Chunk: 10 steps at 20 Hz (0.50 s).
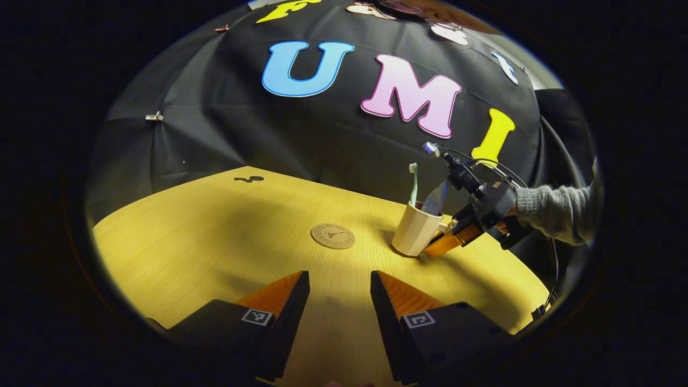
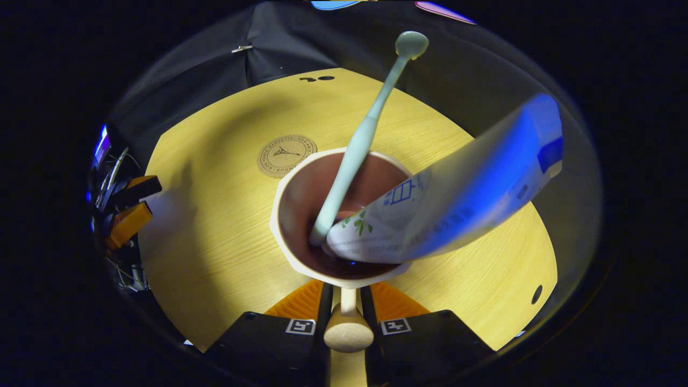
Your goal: Put the toothbrush and toothpaste on the desktop into the cup, then pick up the cup and place it on the coaster on the desktop.
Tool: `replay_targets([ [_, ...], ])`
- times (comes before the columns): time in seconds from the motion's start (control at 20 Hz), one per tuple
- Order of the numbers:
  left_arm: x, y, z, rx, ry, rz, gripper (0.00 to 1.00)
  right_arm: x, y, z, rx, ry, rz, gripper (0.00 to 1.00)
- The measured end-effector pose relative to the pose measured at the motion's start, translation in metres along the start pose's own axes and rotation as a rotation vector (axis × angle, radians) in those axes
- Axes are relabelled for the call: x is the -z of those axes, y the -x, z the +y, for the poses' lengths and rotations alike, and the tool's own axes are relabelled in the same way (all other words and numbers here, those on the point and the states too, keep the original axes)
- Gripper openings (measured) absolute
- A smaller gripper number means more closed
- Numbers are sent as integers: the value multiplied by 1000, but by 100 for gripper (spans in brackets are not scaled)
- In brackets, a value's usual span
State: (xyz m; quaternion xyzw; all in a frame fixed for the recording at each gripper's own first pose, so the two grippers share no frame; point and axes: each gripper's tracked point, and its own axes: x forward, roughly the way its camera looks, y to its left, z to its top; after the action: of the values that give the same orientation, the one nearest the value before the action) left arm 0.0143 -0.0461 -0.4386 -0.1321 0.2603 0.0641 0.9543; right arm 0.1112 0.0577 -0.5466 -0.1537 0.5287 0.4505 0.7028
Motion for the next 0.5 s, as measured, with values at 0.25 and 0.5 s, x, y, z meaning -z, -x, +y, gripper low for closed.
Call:
replay_targets([
  [0.25,-12,9,18,16,-6,-7,73,-51,-9,34,-25,6,-54,29],
  [0.5,-18,22,40,16,1,-6,74,-90,-28,65,-53,36,-54,29],
])
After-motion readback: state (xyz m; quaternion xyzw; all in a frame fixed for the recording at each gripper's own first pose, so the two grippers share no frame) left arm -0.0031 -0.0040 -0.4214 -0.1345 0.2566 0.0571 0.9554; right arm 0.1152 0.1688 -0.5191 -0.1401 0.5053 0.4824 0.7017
